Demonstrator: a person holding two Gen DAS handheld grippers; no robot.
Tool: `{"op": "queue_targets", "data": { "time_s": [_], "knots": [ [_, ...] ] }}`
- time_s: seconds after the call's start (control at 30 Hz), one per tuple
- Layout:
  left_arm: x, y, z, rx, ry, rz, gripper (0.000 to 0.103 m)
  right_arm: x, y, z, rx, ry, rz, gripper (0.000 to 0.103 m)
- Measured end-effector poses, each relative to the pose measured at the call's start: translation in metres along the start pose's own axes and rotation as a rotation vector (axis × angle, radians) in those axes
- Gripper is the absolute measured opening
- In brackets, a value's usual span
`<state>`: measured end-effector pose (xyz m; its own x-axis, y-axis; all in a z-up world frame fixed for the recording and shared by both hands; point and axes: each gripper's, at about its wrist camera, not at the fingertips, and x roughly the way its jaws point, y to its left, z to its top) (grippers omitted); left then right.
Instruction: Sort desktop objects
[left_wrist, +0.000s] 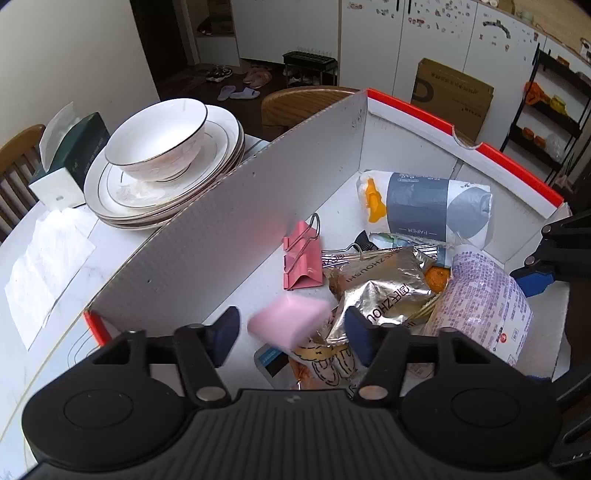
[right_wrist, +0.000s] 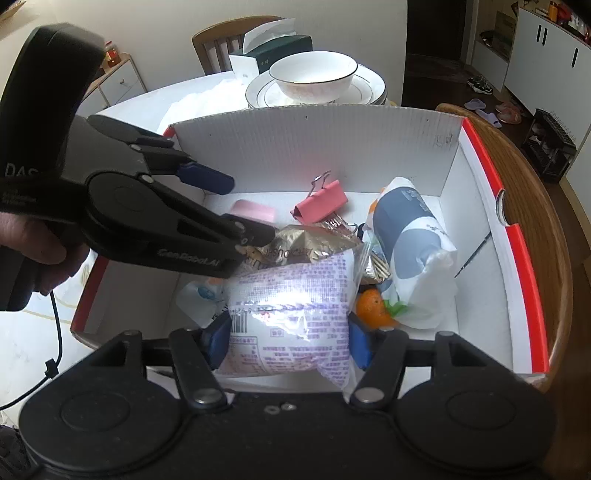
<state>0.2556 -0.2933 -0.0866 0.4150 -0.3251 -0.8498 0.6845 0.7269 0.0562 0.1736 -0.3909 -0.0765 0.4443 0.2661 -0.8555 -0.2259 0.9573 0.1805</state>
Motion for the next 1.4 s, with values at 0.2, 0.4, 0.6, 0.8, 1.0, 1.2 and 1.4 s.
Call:
{"op": "queue_targets", "data": {
  "time_s": [0.2, 0.4, 0.6, 0.8, 1.0, 1.2, 1.4],
  "knots": [
    [-0.015, 0.004, -0.007, -0.03, -0.046, -0.003, 0.065, -0.008, -0.001, 0.0, -0.003, -0.023, 0.023, 0.067],
    [-0.04, 0.01, -0.018, -0.089, -0.123, 0.002, 0.067, -0.019, 0.0, 0.0, 0.0, -0.056, 0.029, 0.069],
    [-0.07, 0.012, -0.036, -0.108, -0.183, 0.006, 0.067, -0.031, 0.007, -0.004, 0.028, -0.087, 0.013, 0.07],
    [-0.099, 0.014, -0.056, -0.117, -0.23, -0.005, 0.067, -0.045, 0.018, -0.009, 0.075, -0.146, -0.005, 0.07],
    [-0.121, 0.019, -0.077, -0.118, -0.259, -0.023, 0.073, -0.052, 0.032, -0.014, 0.124, -0.192, -0.016, 0.07],
    [-0.143, 0.028, -0.097, -0.128, -0.293, -0.044, 0.073, -0.059, 0.047, -0.018, 0.153, -0.233, -0.021, 0.071],
    [-0.157, 0.039, -0.114, -0.127, -0.303, -0.059, 0.081, -0.06, 0.062, -0.021, 0.185, -0.268, -0.032, 0.074]
  ]
}}
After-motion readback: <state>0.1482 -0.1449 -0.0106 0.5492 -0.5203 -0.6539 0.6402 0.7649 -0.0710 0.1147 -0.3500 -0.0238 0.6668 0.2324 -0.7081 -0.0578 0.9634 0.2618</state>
